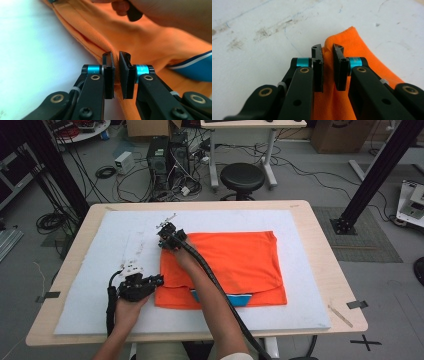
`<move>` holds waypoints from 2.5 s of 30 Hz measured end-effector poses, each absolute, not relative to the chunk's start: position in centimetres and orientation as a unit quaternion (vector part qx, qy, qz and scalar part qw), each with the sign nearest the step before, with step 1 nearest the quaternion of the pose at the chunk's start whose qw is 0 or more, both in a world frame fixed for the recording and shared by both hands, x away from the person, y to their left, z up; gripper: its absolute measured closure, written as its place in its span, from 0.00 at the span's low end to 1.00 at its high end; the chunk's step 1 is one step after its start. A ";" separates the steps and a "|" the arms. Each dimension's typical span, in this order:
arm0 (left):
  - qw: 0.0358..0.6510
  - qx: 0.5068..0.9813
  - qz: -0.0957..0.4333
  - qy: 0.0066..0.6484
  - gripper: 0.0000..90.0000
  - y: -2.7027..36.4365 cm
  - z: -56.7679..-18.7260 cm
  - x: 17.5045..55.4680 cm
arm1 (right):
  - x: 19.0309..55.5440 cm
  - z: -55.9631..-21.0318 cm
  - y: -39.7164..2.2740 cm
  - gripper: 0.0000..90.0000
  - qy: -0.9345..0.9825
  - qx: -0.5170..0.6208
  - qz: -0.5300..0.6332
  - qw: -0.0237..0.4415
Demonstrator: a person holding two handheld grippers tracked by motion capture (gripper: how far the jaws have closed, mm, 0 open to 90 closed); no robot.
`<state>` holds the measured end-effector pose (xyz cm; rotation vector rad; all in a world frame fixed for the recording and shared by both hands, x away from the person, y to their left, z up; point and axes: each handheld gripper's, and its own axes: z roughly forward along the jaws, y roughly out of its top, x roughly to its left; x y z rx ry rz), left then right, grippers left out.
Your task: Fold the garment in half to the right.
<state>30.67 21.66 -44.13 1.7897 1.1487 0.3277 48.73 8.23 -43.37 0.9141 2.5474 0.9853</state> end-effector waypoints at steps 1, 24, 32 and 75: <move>0.478 0.732 0.133 0.466 0.92 21.5 -43.9 30.8 | 48.7 -43.2 8.0 0.91 0.875 0.314 0.344 0.130; 0.527 0.751 0.061 0.393 0.92 11.9 -38.8 33.7 | 48.6 -37.3 -5.0 0.90 0.826 0.363 0.404 0.153; 0.526 0.765 0.039 0.370 0.92 7.2 -38.2 34.5 | 48.1 -36.7 -10.5 0.90 0.809 0.392 0.405 0.168; 0.465 0.816 0.014 0.343 0.66 -8.2 -41.2 36.3 | 46.5 -41.1 -25.4 0.88 0.756 0.504 0.355 0.219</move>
